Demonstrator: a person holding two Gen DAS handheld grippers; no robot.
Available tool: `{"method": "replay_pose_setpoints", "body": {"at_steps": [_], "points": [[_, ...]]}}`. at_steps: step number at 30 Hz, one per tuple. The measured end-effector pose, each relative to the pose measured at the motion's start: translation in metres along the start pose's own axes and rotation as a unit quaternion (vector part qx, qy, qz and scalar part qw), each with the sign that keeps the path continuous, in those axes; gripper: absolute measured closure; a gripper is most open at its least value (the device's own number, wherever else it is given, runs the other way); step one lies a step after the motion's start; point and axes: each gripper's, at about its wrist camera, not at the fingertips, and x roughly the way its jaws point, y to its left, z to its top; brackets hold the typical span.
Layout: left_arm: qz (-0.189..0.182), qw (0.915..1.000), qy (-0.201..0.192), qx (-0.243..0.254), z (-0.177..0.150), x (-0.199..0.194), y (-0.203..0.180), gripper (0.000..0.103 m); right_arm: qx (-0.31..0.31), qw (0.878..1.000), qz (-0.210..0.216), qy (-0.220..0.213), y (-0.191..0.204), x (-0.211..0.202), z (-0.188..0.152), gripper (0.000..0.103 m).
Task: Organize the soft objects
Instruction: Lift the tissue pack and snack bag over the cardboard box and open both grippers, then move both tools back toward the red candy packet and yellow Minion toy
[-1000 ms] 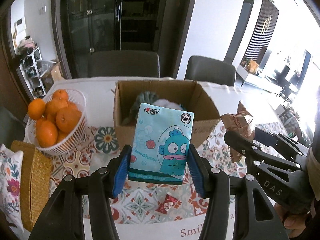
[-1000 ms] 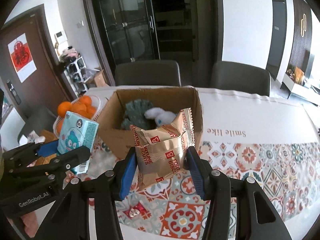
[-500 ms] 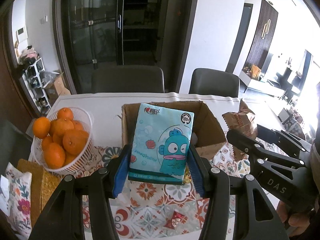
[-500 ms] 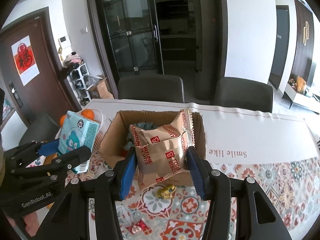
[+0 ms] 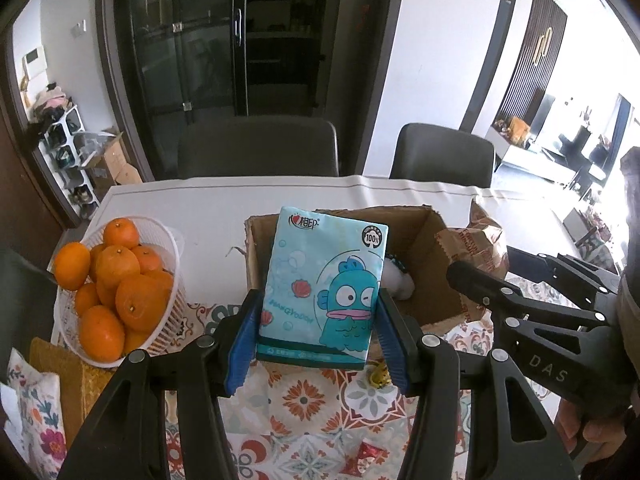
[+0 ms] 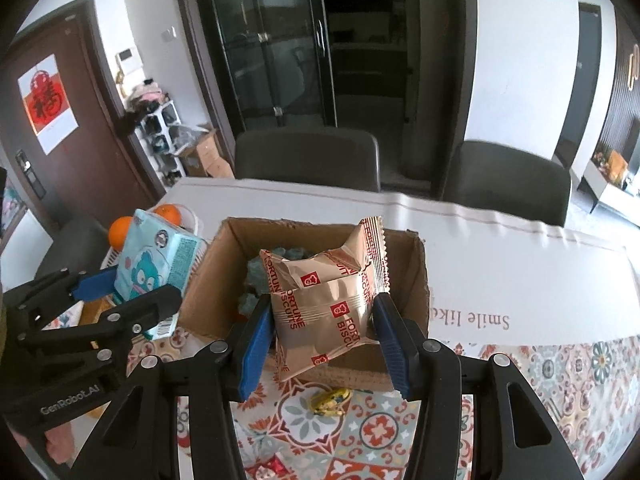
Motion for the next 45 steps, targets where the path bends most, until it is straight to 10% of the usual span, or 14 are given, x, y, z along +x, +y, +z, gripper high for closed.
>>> {"method": "replay_pose_setpoints", "body": {"at_steps": [21, 45], "points": [[-0.003, 0.9961, 0.087, -0.019, 0.019, 0.073, 0.011, 0.037, 0.040, 0.995, -0.003, 0.096, -0.025, 0.080, 0.014, 0.034], [0.007, 0.9980, 0.036, 0.052, -0.040, 0.001, -0.019, 0.038, 0.048, 0.996, -0.061, 0.032, -0.011, -0.013, -0.052, 0.035]]}}
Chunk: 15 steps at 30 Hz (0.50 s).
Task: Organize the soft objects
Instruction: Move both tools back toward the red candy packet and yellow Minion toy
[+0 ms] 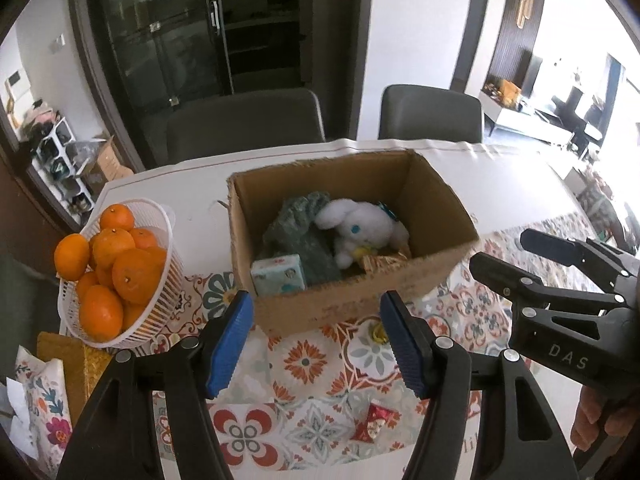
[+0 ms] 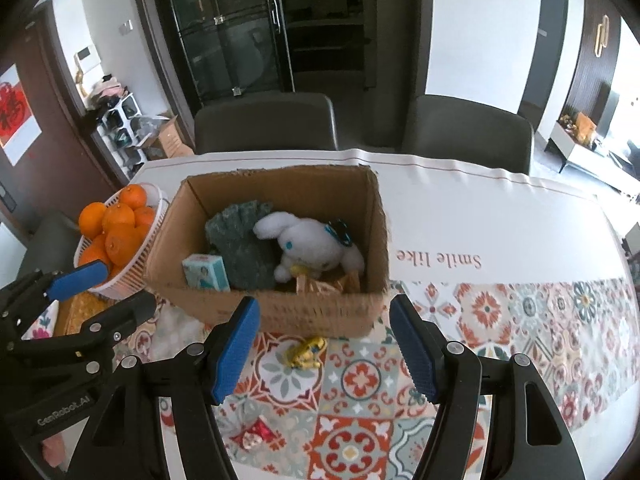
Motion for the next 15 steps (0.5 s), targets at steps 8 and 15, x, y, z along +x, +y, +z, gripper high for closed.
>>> {"method": "replay_pose_setpoints", "body": {"at_steps": [8, 15], "points": [[-0.015, 0.9997, 0.008, 0.019, -0.031, -0.003, -0.015, 0.040, 0.012, 1.000, -0.005, -0.007, -0.006, -0.016, -0.038, 0.035], [-0.032, 0.9986, 0.022, 0.034, -0.062, 0.005, -0.030, 0.043, 0.014, 1.000, 0.007, -0.001, -0.010, -0.013, -0.069, 0.035]]}}
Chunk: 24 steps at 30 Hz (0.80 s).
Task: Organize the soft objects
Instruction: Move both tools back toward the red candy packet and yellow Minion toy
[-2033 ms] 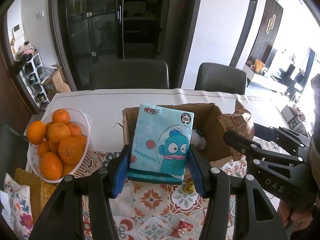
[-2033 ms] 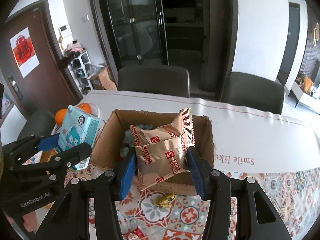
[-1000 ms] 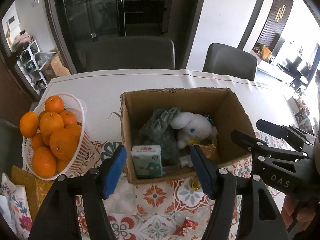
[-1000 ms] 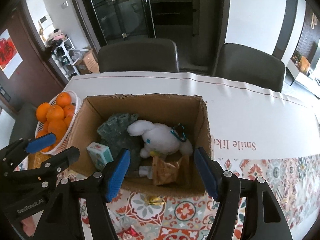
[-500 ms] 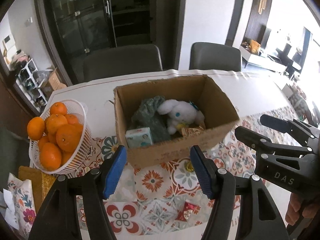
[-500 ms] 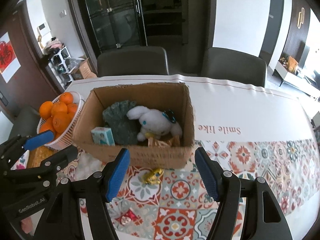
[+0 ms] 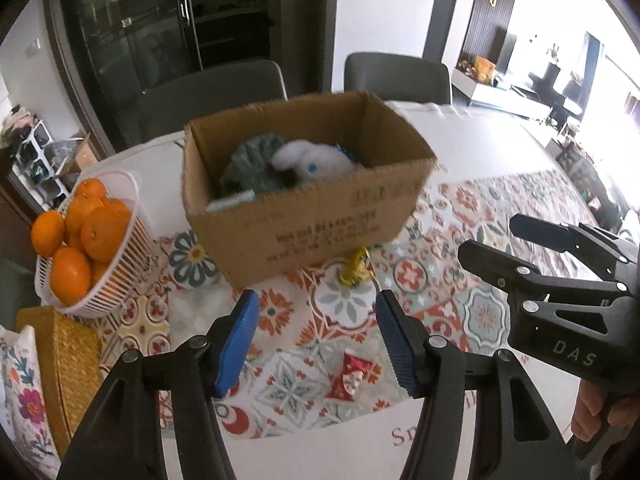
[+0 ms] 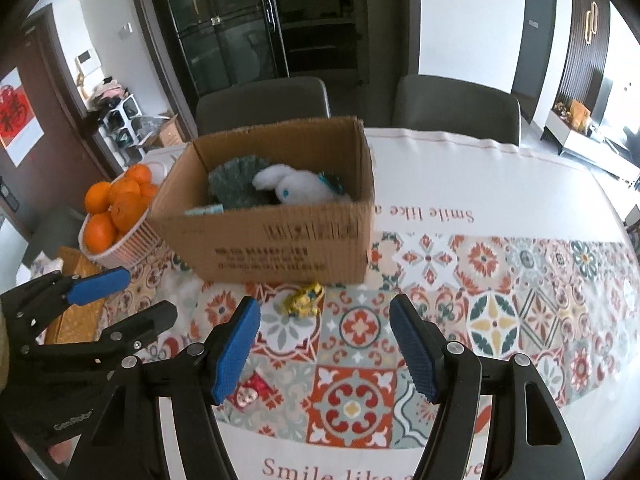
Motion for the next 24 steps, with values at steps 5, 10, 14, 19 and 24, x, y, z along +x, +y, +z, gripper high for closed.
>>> {"method": "replay_pose_setpoints", "body": {"at_steps": [5, 10, 14, 19, 24], "points": [[-0.013, 0.9998, 0.016, 0.007, -0.019, 0.011, -0.009, 0.046, 0.005, 1.000, 0.009, 0.009, -0.003, 0.006, -0.021, 0.035], [-0.019, 0.9992, 0.031, 0.013, -0.033, 0.022, -0.015, 0.048, 0.012, 1.000, 0.008, 0.021, -0.006, 0.011, -0.037, 0.035], [-0.026, 0.9985, 0.045, 0.017, -0.043, 0.030, -0.018, 0.049, 0.015, 0.999, 0.010, 0.030, -0.008, 0.017, -0.049, 0.035], [-0.028, 0.9971, 0.065, 0.026, -0.061, 0.046, -0.023, 0.051, 0.014, 0.999, 0.008, 0.046, -0.010, 0.027, -0.065, 0.035], [-0.038, 0.9950, 0.088, 0.028, -0.077, 0.060, -0.026, 0.051, 0.010, 0.998, 0.007, 0.060, -0.010, 0.037, -0.081, 0.035]]}}
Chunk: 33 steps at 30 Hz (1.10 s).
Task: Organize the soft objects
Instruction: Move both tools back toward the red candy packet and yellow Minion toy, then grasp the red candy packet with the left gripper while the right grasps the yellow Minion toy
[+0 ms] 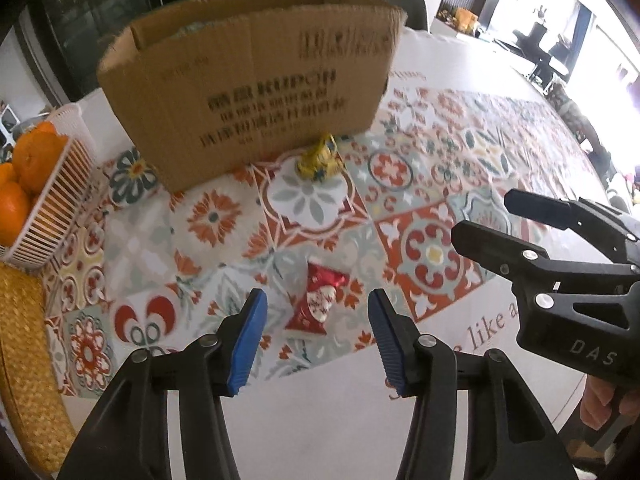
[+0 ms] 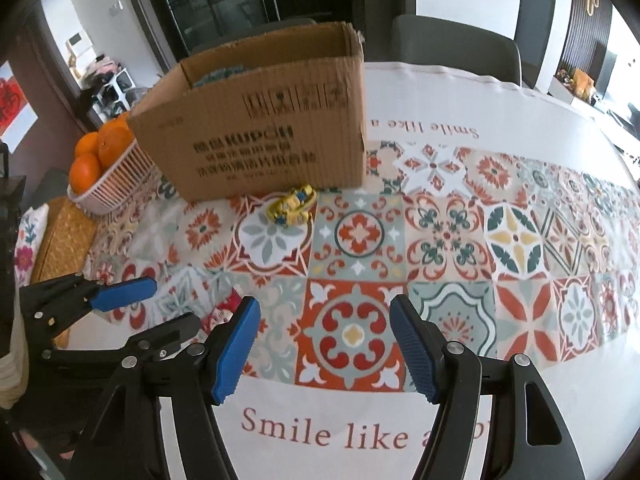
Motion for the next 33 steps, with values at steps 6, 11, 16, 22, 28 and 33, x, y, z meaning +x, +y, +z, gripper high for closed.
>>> {"method": "replay_pose_setpoints", "body": {"at_steps": [6, 11, 16, 22, 28, 33], "points": [[-0.008, 0.9997, 0.020, 0.010, -0.009, 0.018, -0.004, 0.052, -0.003, 1.000, -0.004, 0.018, -0.001, 0.010, -0.010, 0.035], [-0.009, 0.9992, 0.036, 0.015, -0.011, 0.034, -0.005, 0.055, 0.003, 0.999, -0.008, 0.034, -0.003, 0.021, -0.014, 0.035], [-0.009, 0.9987, 0.048, 0.015, -0.012, 0.048, -0.003, 0.060, 0.006, 0.999, -0.009, 0.048, -0.006, 0.032, -0.017, 0.035], [-0.008, 0.9986, 0.052, 0.011, -0.012, 0.057, -0.001, 0.063, 0.006, 0.998, -0.009, 0.055, -0.007, 0.040, -0.017, 0.034], [-0.013, 0.9981, 0.059, 0.006, -0.012, 0.067, -0.001, 0.070, 0.006, 0.998, -0.008, 0.059, -0.008, 0.044, -0.016, 0.034], [-0.011, 0.9984, 0.055, -0.006, -0.009, 0.070, -0.002, 0.070, 0.004, 0.998, -0.003, 0.062, -0.009, 0.047, -0.016, 0.034]]}}
